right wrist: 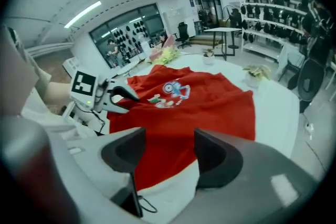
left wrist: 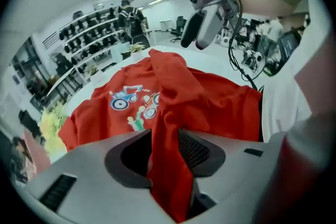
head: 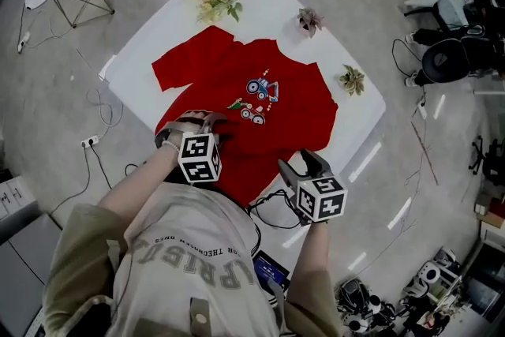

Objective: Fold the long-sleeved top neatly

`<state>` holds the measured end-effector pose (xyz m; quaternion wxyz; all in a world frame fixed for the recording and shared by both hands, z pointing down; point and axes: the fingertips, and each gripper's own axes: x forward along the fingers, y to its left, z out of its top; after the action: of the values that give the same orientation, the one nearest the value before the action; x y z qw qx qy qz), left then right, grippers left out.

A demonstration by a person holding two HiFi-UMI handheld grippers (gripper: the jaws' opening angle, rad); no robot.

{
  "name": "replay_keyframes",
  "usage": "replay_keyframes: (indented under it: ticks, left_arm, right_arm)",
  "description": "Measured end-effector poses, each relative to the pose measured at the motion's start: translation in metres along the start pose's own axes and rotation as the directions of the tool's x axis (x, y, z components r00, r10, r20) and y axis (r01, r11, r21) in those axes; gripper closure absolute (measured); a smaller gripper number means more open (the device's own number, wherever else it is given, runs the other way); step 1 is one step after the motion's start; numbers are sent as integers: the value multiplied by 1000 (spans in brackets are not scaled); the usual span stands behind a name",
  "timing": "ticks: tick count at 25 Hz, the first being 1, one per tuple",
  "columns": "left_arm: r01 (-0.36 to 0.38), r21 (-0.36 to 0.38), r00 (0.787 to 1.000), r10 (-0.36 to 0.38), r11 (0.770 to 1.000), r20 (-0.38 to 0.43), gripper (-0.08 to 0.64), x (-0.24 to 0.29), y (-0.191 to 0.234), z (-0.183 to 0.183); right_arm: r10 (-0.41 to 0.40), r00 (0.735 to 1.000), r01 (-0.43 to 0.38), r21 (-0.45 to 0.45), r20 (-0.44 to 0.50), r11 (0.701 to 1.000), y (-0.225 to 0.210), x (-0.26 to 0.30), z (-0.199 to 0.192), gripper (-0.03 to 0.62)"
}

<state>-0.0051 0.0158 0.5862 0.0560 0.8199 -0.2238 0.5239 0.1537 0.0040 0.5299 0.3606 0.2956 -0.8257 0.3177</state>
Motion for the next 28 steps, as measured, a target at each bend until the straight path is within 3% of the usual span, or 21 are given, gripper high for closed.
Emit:
replay_keyframes:
  ticks: [3,6,8,10,13,15,17,20,22,24,25,28]
  left_arm:
    - [35,193,999,-34,981,-9,398,13,-5,5]
    - [71,378,997,-72,923,-12,401,26,-11,5]
    - [91,438,994,-108,894,12,446,27,-12,7]
    - [92,391,989,-128,916,69,509,18,-4,11]
    - [101,210,979,-134,973,151,523,-4,18,6]
    - [138,75,973,-149,988,178,523,-14,32,-5]
    - [213,-67,963,-197,975,185,522,-20,39,-21]
    - [315,-231,941,-271,921,202,520,-27,44,-38]
    - [344,-307,933,-286,887,220,520,-35,55,-47]
    - [358,-341,929,-293,869,228,520,-44,64,-57]
    - [357,-331,929,-294,874,227,520,-47,67,-61]
    - [320,-201,939,-282,926,196,520,-54,69,-71]
  right_arm:
    - [69,997,-69,11,-20,998,51,18,-17,314]
    - [56,998,-55,21,-43,998,84,34,-30,314]
    - [10,999,-8,41,-48,999,96,40,-34,314]
    - [-30,998,34,61,-55,998,105,43,-34,314]
    - [-84,995,89,83,-58,993,121,52,-29,314]
    - [-133,990,136,113,-36,984,131,64,-21,314]
    - [-170,985,169,139,-4,976,143,78,-9,314]
    - [-208,978,205,117,14,972,165,101,13,316]
    - [-246,969,245,75,9,967,175,115,25,316]
    - [-280,960,278,62,13,959,181,127,32,316]
    - [-297,955,295,64,15,953,182,131,33,316]
    - [-398,917,397,51,19,917,172,136,36,318]
